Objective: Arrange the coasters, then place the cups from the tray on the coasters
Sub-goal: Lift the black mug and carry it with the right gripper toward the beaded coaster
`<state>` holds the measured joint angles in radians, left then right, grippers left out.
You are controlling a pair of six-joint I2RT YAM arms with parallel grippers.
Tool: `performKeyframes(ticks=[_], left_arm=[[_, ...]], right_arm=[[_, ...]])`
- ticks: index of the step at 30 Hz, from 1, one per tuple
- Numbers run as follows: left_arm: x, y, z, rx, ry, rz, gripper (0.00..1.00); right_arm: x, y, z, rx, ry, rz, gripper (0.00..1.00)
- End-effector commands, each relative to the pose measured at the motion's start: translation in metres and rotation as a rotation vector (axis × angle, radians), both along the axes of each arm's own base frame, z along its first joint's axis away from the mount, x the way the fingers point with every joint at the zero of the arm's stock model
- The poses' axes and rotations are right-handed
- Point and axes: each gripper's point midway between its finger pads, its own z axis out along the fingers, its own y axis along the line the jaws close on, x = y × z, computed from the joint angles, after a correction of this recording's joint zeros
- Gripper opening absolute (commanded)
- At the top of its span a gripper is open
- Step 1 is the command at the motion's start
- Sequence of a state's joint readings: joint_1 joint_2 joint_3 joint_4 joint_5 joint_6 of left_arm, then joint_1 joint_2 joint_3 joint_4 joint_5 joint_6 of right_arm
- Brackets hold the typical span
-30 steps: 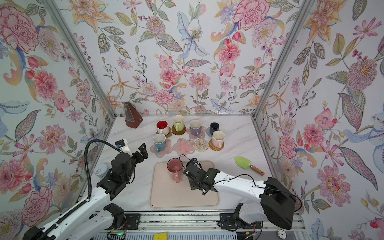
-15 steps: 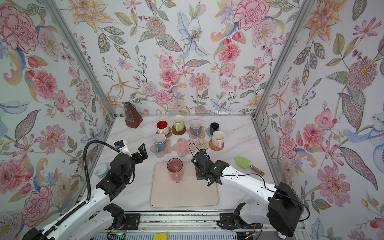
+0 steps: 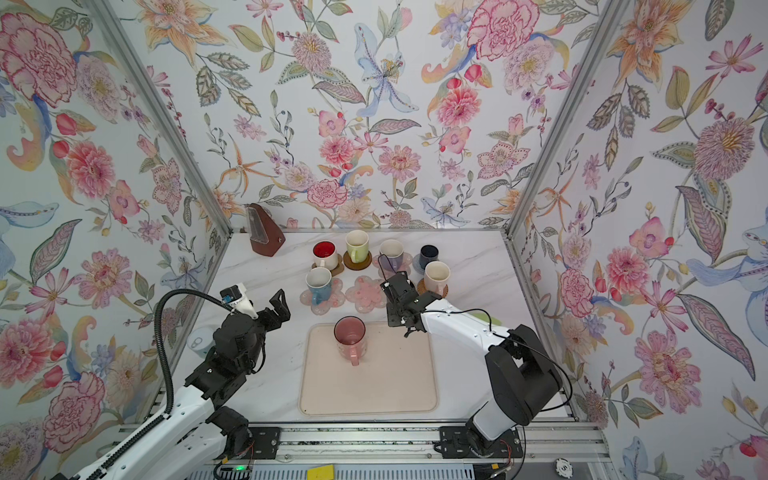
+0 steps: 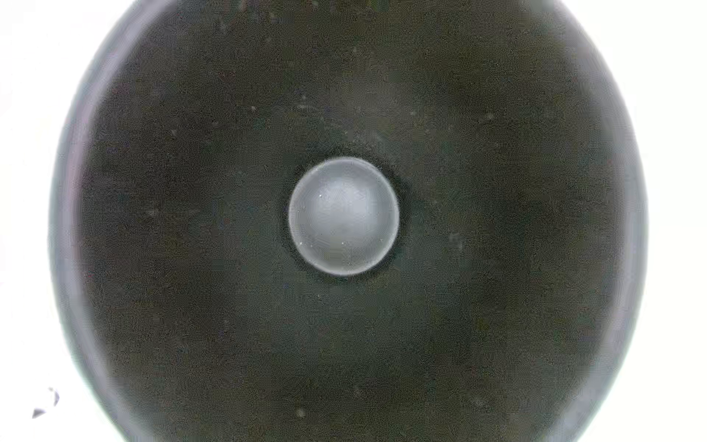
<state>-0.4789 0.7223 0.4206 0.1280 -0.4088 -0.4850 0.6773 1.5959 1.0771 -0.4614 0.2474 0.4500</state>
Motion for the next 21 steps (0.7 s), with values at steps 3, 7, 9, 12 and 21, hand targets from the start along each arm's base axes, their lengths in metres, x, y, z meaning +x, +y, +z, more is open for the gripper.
performKeyframes(ticks=[3,7,9,12,21], left_arm=[[-0.007,0.011,-0.008,0.01,0.019,0.045,0.99],[-0.01,0.013,-0.007,0.012,0.017,0.05,0.99],[-0.01,0.014,-0.007,0.012,0.017,0.056,0.99],[-0.01,0.015,-0.008,0.01,0.018,0.056,0.99],[-0.013,0.017,-0.007,0.014,0.016,0.064,0.99]], right_arm=[[0.045,0.008,0.024,0.022,-0.123,0.006,0.0],[0.058,0.004,0.022,0.019,-0.126,-0.005,0.0],[0.063,0.001,0.021,0.019,-0.128,-0.012,0.0],[0.069,0.001,0.017,0.027,-0.125,-0.014,0.0],[0.081,-0.002,0.01,0.015,-0.127,-0.021,0.0]])
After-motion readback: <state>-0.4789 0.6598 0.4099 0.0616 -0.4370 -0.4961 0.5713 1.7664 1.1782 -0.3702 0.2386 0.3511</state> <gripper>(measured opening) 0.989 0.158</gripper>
